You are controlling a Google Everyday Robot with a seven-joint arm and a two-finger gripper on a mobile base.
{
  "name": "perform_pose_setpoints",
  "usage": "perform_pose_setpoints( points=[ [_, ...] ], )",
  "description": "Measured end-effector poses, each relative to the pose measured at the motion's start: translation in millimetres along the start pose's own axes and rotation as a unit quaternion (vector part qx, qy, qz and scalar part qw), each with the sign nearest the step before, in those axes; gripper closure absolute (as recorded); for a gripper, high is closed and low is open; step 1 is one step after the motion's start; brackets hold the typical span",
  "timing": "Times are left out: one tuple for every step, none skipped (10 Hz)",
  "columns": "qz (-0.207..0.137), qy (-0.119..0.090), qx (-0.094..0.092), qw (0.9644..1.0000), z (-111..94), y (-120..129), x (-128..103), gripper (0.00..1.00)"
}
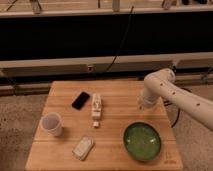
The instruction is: Place the pepper in the ceramic bowl
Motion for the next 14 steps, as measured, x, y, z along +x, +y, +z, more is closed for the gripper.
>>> perform_pose_setpoints(
  points=[
    [-0.001, -0.002, -0.001, 1.0000, -1.0, 7.2, -2.9, 0.99],
    [-0.002, -0.005, -0.001, 1.0000, -1.6, 14.3, -6.6, 0.99],
    [-0.004, -0.008, -0.002, 1.0000, -2.4, 19.9, -10.5, 0.99],
    [-0.006, -0.011, -0.002, 0.9999, -3.6, 24.0, -15.7, 0.99],
    [-0.007, -0.014, -0.003, 0.9999, -4.9, 33.1, -23.2, 0.99],
    [-0.008, -0.016, -0.004, 0.9998, -6.7, 42.1, -29.8, 0.99],
    [-0.008, -0.017, -0.005, 0.9998, -7.8, 48.7, -33.9, 0.99],
    [-0.011, -0.017, -0.006, 0.9998, -7.4, 51.1, -39.4, 0.99],
    [-0.012, -0.017, -0.006, 0.9998, -7.6, 53.0, -44.7, 0.99],
    [-0.013, -0.016, -0.007, 0.9998, -7.3, 54.4, -49.9, 0.99],
    [-0.015, -0.016, -0.008, 0.9997, -7.3, 56.5, -55.6, 0.99],
    [-0.015, -0.016, -0.009, 0.9997, -6.7, 58.5, -58.2, 0.96],
    [-0.013, -0.017, -0.008, 0.9997, -6.7, 57.9, -57.8, 0.86],
    [-0.011, -0.017, -0.008, 0.9998, -6.3, 57.9, -57.3, 0.74]
  ],
)
